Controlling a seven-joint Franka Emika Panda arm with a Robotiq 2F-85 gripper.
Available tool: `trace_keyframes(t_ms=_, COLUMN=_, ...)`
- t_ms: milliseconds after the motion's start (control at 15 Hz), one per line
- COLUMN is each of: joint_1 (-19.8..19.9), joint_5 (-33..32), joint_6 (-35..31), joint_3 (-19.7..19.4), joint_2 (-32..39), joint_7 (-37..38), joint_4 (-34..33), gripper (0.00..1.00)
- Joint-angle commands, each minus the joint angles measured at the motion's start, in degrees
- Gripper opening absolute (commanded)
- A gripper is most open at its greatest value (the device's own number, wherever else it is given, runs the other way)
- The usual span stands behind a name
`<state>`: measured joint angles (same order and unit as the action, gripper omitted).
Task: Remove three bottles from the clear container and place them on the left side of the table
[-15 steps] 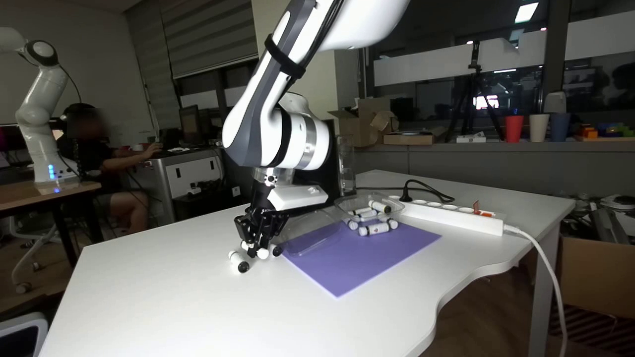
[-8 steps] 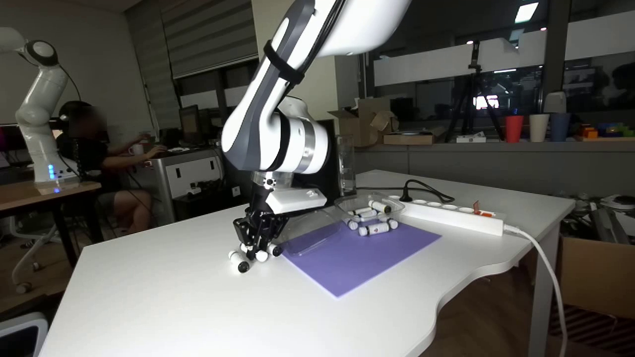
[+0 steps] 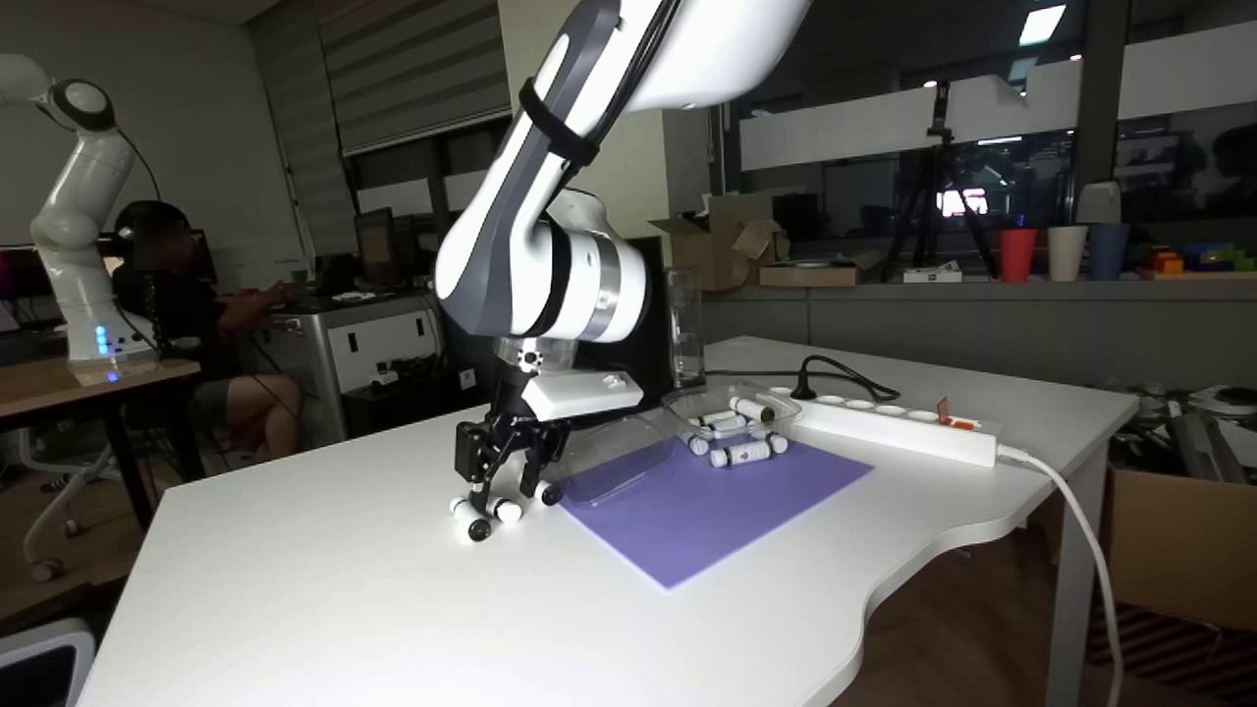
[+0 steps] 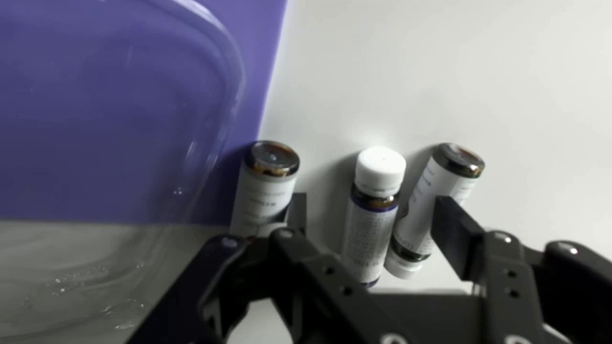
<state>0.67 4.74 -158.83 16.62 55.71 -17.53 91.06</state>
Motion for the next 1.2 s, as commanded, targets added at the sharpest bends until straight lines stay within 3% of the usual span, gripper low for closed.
trace_keyframes(t_ms=0, joint_1=-0.4, joint_5=0.1, joint_6=0.3, joint_3=-0.1, joint_2=0.6, joint_7=1.9, joint_4=-1.8, gripper=0.98)
trace_keyframes(t_ms=133, joint_1=0.5, joint_5=0.5, joint_6=1.3, joint_3=1.2, joint_2=0.4, joint_7=1.1, joint_4=-1.8, gripper=1.0)
trace_keyframes(t_ms=600, joint_1=9.4, joint_5=4.8, joint_6=6.6, joint_3=12.5, joint_2=-3.2, joint_7=-8.4, joint_4=0.5, gripper=1.0)
trace_keyframes(t_ms=867, joint_1=11.9, joint_5=6.5, joint_6=6.6, joint_3=13.4, joint_2=-10.2, joint_7=-9.8, joint_4=5.0, gripper=1.0)
trace_keyframes(t_ms=933, joint_1=9.3, joint_5=6.1, joint_6=5.9, joint_3=11.8, joint_2=-5.3, joint_7=-9.4, joint_4=0.3, gripper=1.0)
trace_keyframes(t_ms=1133, joint_1=10.0, joint_5=7.1, joint_6=6.6, joint_3=11.8, joint_2=-8.9, joint_7=-10.1, joint_4=2.5, gripper=1.0)
